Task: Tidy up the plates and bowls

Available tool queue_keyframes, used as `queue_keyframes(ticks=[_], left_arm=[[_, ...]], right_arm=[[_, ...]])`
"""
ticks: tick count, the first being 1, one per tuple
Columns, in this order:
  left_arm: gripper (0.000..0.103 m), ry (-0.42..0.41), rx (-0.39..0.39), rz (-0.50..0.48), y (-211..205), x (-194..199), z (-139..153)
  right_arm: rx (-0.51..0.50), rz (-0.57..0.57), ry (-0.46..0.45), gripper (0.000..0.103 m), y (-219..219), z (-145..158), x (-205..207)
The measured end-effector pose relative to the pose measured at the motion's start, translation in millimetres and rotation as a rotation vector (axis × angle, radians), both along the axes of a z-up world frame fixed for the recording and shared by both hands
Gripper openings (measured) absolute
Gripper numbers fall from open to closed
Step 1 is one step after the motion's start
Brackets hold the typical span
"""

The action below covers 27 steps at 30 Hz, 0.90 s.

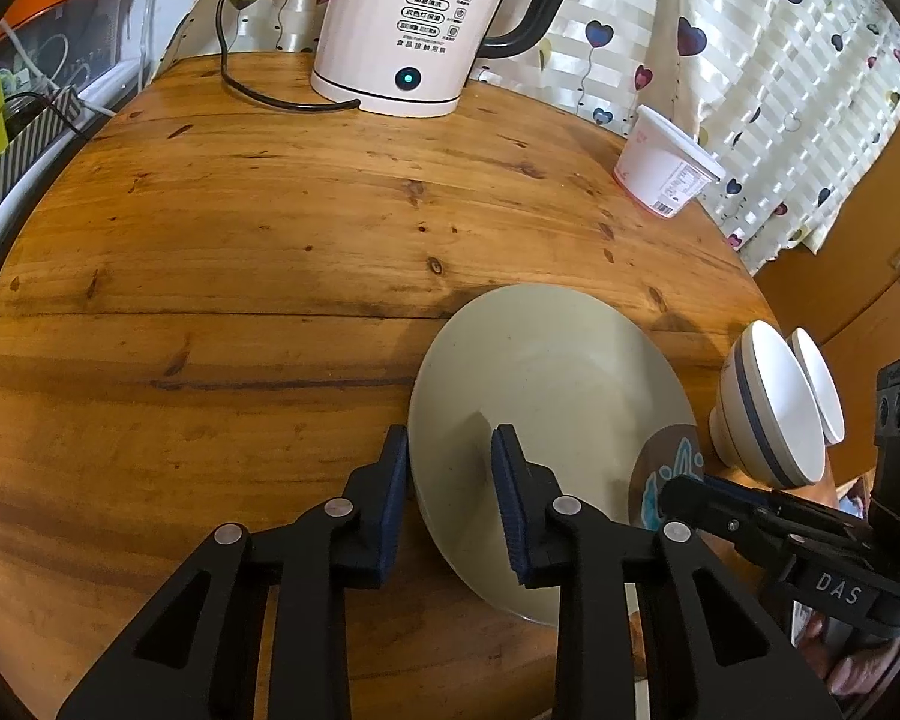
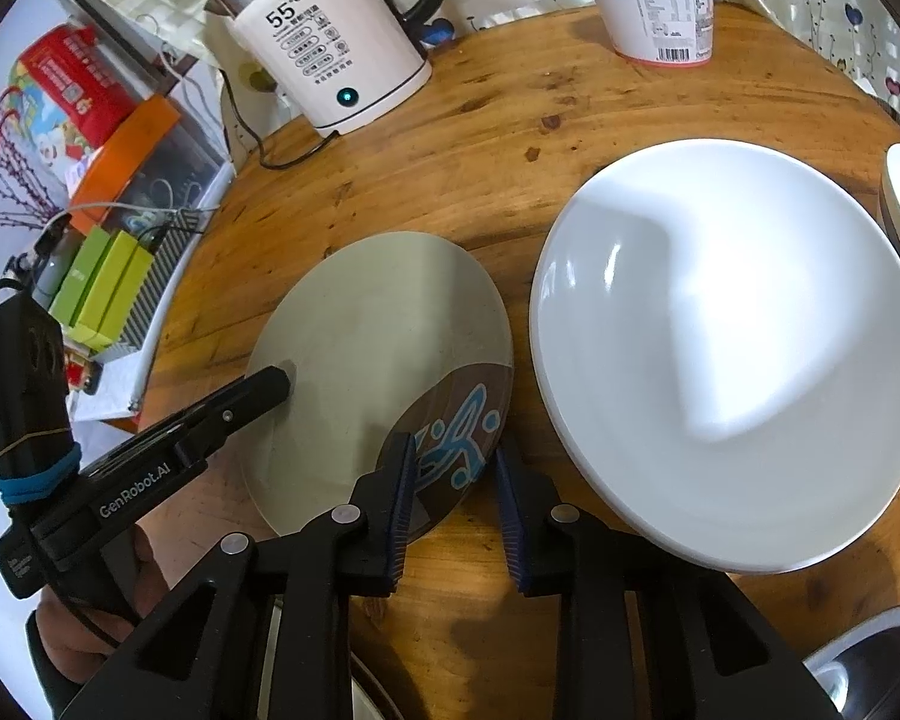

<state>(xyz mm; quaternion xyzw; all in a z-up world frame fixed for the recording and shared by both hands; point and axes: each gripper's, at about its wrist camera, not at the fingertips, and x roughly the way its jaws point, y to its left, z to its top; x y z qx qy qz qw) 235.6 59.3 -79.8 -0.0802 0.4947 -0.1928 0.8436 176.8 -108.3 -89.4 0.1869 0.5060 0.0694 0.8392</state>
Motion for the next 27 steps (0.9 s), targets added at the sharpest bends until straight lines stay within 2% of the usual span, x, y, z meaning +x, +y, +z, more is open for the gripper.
queue_keyframes(ticks=[27], left_arm=[[0.029,-0.032,0.015,0.041,8.3,-40.0,24.8]], right_arm=[[-0.002,0.038,-0.061,0.024,3.5,23.5,-17.8]])
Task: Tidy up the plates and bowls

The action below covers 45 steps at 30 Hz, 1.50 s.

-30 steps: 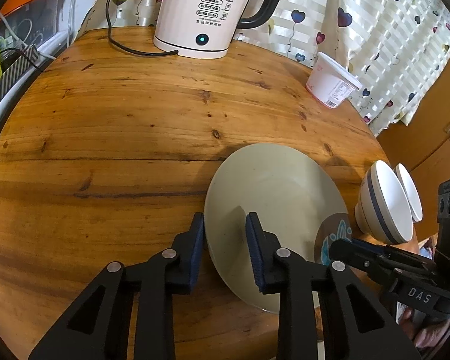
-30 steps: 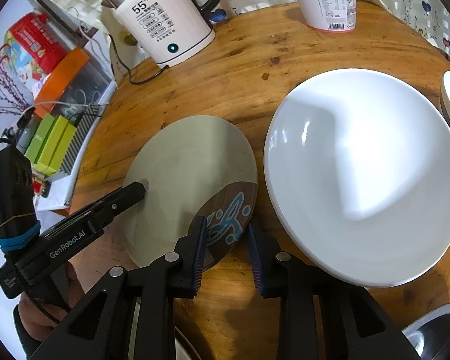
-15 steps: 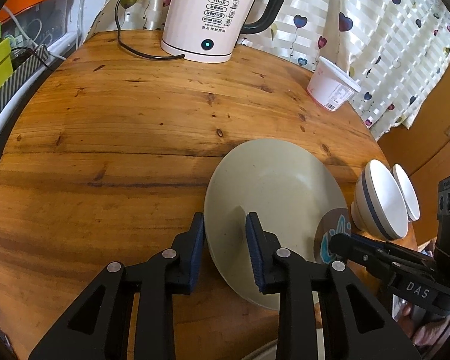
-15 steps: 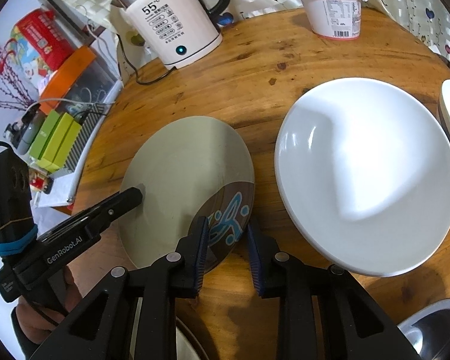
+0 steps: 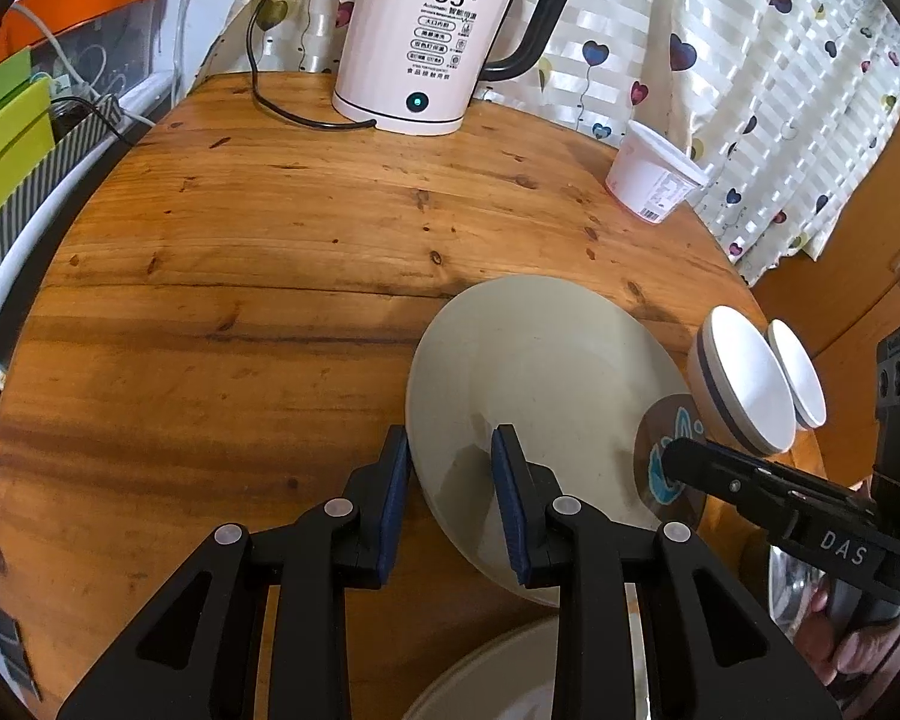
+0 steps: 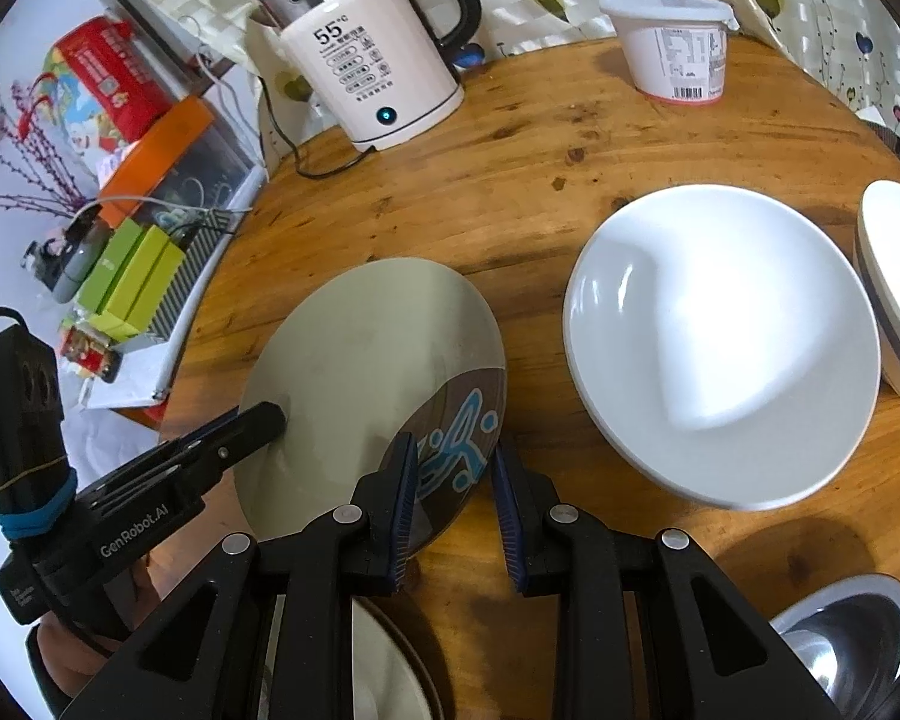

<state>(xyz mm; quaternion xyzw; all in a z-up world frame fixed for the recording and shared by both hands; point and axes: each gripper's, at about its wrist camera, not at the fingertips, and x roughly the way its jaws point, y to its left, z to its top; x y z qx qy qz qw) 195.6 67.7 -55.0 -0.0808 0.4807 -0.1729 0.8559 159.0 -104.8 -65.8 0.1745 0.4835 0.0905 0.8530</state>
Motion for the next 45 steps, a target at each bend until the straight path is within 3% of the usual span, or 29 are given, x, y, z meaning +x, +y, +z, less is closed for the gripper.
queue_keyframes(ticks=[18,45], left_arm=[[0.029,-0.035,0.003,0.052,9.5,-56.2,16.7],[0.029,0.001,0.001,0.158,23.8,-141.4,7.0]], right_arm=[[-0.013,0.062,-0.015,0.024,11.5,9.2,-33.5],[-0.056,0.191,0.012,0.024,32.0,1.8,-89.8]])
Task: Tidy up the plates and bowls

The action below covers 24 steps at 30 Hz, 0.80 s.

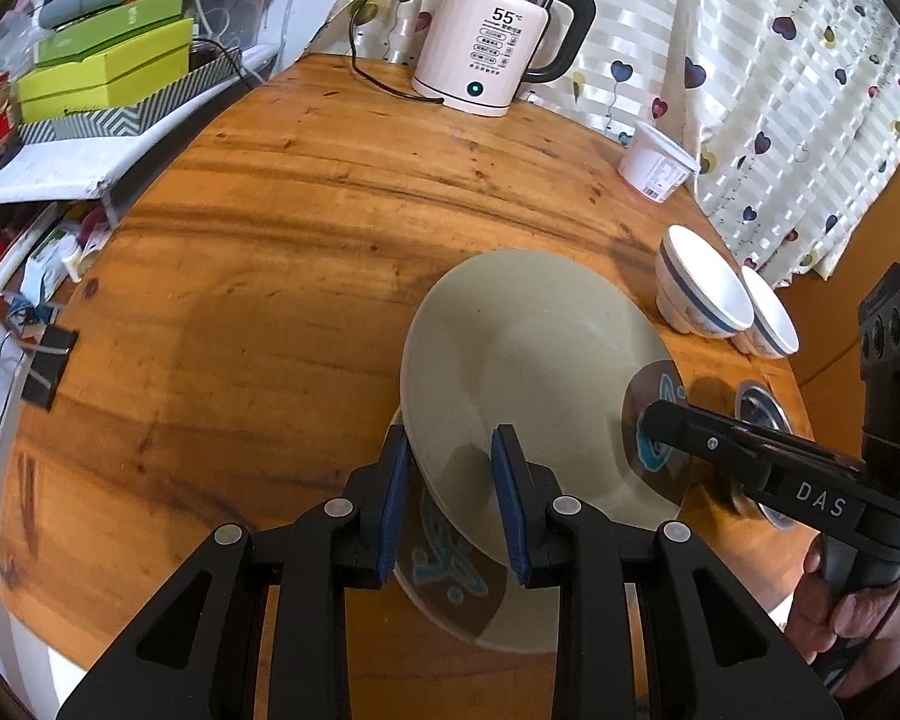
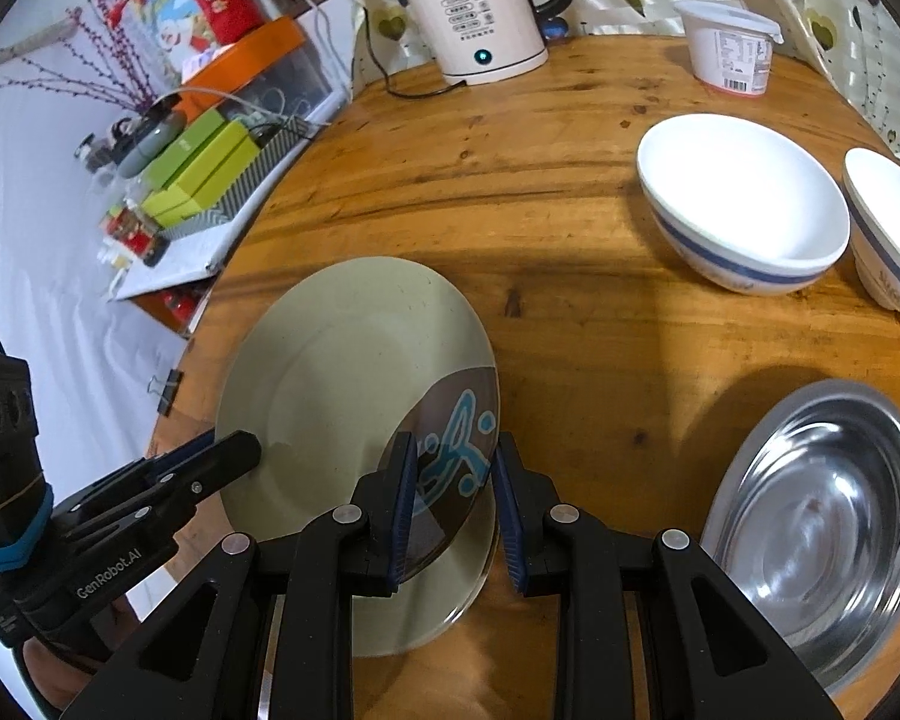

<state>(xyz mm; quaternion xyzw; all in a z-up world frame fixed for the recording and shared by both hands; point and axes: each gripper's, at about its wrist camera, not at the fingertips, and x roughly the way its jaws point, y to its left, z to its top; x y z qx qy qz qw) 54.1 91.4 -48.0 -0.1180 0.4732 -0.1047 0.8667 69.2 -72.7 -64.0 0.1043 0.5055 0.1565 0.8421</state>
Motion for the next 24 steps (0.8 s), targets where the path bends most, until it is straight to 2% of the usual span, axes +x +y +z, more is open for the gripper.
queue_keyframes(ticks=[12,24], left_arm=[[0.029,0.018,-0.002,0.034,0.7,-23.7,-5.7],[0.029,0.012,0.033,0.05,-5.1,-35.8,-6.4]], right_arm=[[-0.016,0.035,0.014,0.025,5.0,-5.3,-14.2],[-0.063,0.066,-0.01,0.026,10.3,-6.6,-21.8]])
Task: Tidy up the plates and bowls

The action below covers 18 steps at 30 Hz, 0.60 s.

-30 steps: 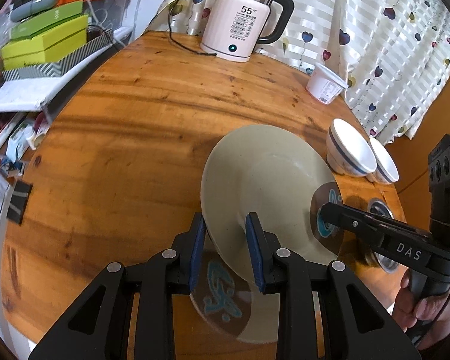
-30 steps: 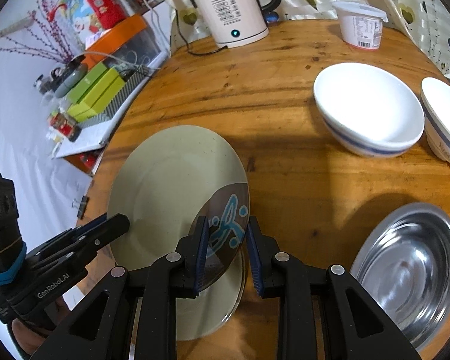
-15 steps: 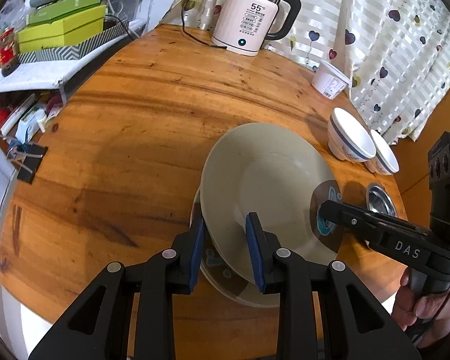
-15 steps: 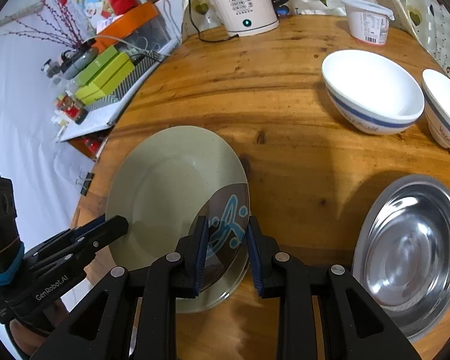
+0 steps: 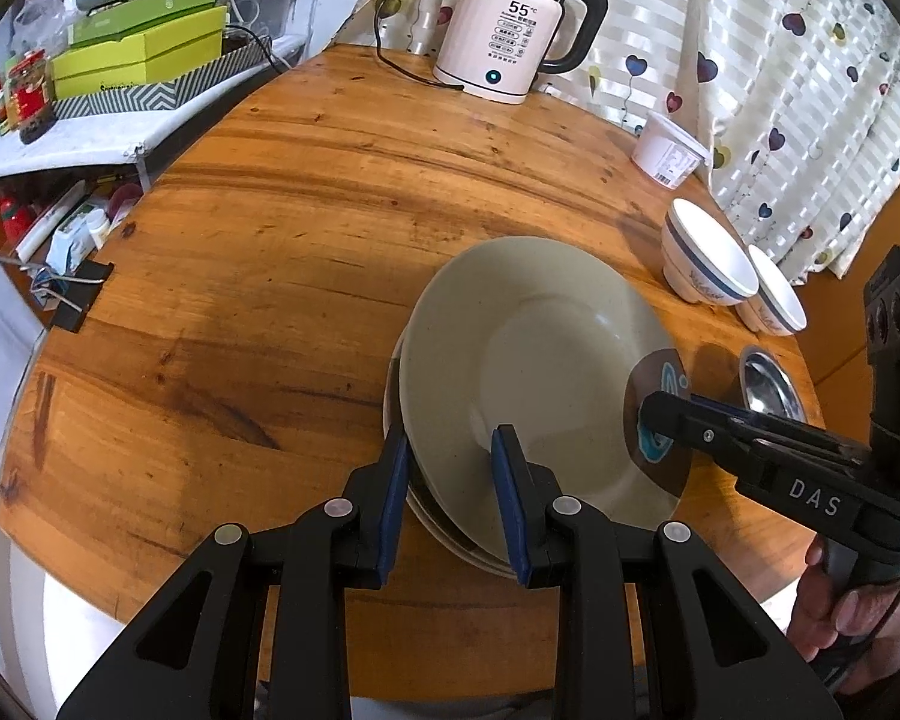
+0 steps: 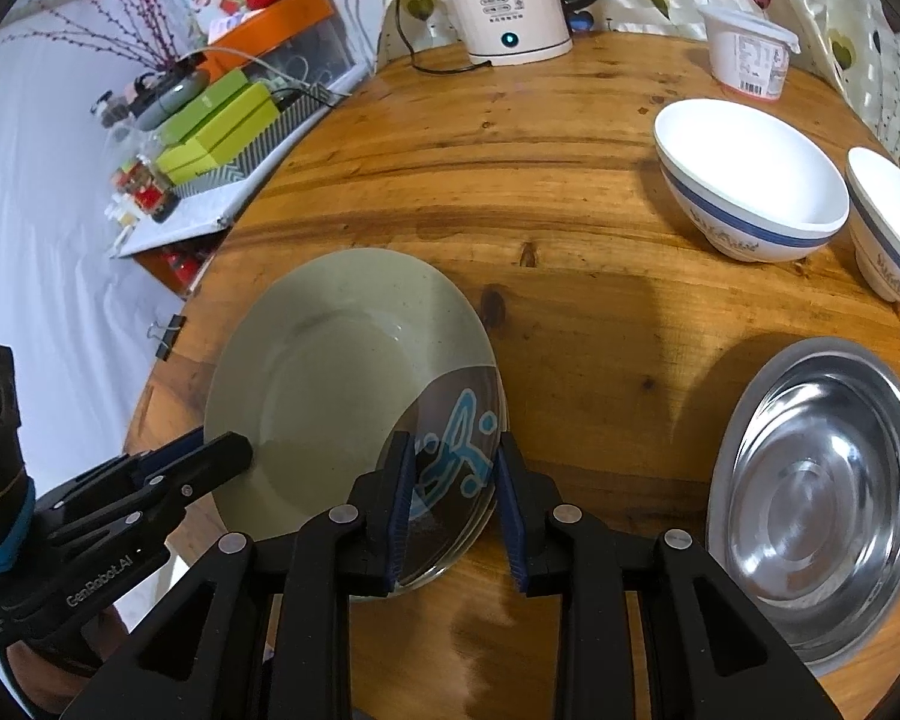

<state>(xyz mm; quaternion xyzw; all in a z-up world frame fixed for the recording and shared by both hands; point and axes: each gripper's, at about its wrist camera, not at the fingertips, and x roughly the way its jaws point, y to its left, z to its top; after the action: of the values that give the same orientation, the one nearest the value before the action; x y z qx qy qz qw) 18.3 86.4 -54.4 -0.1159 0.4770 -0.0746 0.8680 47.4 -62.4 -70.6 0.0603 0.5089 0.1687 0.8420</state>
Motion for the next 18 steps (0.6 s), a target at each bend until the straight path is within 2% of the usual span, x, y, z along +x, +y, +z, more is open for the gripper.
queue_keyframes(ticks=[18], left_arm=[[0.03,-0.027,0.075,0.012,-7.7,-4.3,0.7]], right_arm=[[-0.081,0.034,-0.051,0.029,7.8,-4.2,-1.5]])
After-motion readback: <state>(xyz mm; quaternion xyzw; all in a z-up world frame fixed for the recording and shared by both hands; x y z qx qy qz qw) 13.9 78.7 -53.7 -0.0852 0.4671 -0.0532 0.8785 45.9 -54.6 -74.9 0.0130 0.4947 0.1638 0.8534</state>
